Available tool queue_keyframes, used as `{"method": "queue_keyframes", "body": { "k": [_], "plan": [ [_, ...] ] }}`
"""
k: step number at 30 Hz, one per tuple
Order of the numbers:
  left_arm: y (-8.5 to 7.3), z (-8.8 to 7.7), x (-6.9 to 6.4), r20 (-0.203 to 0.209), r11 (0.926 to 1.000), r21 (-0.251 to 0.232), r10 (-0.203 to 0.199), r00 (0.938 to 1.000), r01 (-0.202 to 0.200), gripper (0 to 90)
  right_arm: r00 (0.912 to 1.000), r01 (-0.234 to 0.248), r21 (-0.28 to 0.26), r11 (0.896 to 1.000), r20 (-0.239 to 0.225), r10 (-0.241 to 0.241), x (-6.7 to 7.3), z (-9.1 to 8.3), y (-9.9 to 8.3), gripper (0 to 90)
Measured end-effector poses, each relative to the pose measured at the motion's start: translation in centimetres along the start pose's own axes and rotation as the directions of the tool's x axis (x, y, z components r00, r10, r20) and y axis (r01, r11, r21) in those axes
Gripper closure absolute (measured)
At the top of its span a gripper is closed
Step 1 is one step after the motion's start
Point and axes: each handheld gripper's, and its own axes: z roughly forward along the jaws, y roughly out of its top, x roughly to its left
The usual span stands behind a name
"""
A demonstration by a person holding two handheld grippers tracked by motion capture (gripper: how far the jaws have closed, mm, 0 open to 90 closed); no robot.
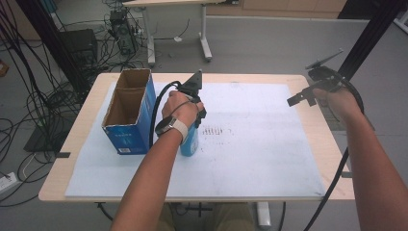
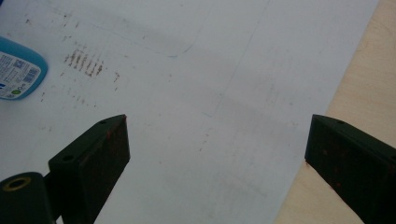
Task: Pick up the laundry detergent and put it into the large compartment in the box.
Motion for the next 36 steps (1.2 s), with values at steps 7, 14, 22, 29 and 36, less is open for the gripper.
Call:
{"method": "queue_keyframes", "body": {
  "k": [7, 14, 22, 29, 36],
  "plan": [
    [-0.1, 0.0, 0.0, 0.001, 1.0, -0.005, 0.001, 1.0, -0.001, 38.7, 1.0, 0.0, -0.001, 1.0, 0.0, 0.0, 0.0, 0.0, -0.1, 6.4],
    [-0.2, 0.0, -0.1, 0.0, 1.0, -0.006, 0.0, 1.0, 0.0, 38.7, 1.0, -0.001, -0.002, 1.0, 0.0, 0.001, 0.1, 0.0, -0.1, 6.4],
    [-0.1, -0.2, 0.1, 0.006, 1.0, 0.007, 0.002, 1.0, -0.003, 38.6, 1.0, -0.005, 0.0, 1.0, 0.001, 0.005, 0.0, 0.0, -0.2, 6.4],
    [-0.8, -1.7, 0.3, 0.011, 0.9999, -0.011, 0.01, 0.9999, -0.009, 38.6, 1.0, -0.003, -0.001, 1.0, 0.004, 0.003, 0.1, -0.2, -0.2, 6.4],
    [-1.8, -4.5, 1.0, 0.011, 0.9991, -0.042, -0.013, 0.9999, 0.013, 38.5, 1.0, -0.001, -0.005, 1.0, 0.005, 0.001, 0.5, -0.4, -0.3, 6.4]
  ]
}}
